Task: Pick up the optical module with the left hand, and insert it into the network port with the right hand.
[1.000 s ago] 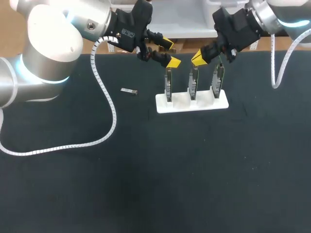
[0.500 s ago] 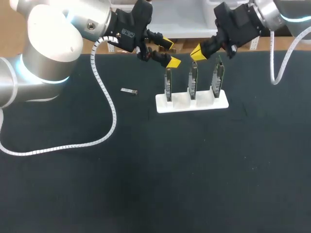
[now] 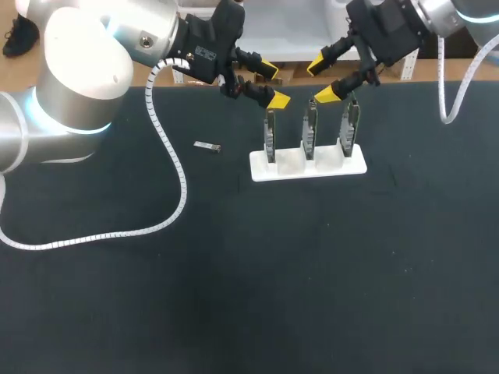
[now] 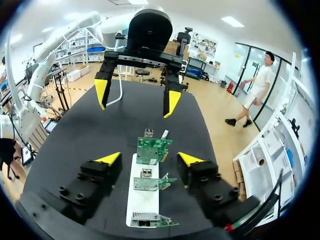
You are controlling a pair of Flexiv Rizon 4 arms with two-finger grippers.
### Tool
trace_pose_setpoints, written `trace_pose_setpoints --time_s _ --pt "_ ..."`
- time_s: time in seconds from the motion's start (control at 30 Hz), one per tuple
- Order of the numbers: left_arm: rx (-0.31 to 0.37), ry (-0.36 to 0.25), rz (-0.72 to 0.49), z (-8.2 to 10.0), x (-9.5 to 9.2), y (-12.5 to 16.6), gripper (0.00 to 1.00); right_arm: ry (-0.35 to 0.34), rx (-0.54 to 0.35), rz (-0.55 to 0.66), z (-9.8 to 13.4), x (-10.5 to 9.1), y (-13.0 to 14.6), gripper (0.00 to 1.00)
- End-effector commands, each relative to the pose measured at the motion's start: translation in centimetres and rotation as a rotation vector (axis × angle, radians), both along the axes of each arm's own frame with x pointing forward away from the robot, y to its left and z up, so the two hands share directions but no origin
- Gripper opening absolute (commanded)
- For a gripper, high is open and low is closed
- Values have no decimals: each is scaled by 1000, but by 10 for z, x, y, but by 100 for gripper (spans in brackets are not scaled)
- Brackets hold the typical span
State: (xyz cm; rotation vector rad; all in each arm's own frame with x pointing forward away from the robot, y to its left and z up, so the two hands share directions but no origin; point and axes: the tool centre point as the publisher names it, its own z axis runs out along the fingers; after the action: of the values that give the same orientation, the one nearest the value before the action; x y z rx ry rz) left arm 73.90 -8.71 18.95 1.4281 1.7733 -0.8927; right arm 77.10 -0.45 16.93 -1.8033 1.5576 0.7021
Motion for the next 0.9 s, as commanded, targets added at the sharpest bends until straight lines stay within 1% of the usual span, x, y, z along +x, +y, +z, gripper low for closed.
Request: trace_pose_setpoints --time_s 0.03,0.37,0.6,0.8,0.9 --pt "6 2 3 1 0 -1 100 1 -4 2 5 1 -7 100" --pt "6 2 3 1 0 -1 100 20 -39 38 11 2 -23 100" --pt "6 2 3 1 0 -1 100 25 -62 44 9 1 -34 100" --pt "6 2 3 1 0 -1 100 35 -68 16 10 4 -46 100" --pt "6 2 3 1 0 -1 100 39 -62 8 10 4 -47 100"
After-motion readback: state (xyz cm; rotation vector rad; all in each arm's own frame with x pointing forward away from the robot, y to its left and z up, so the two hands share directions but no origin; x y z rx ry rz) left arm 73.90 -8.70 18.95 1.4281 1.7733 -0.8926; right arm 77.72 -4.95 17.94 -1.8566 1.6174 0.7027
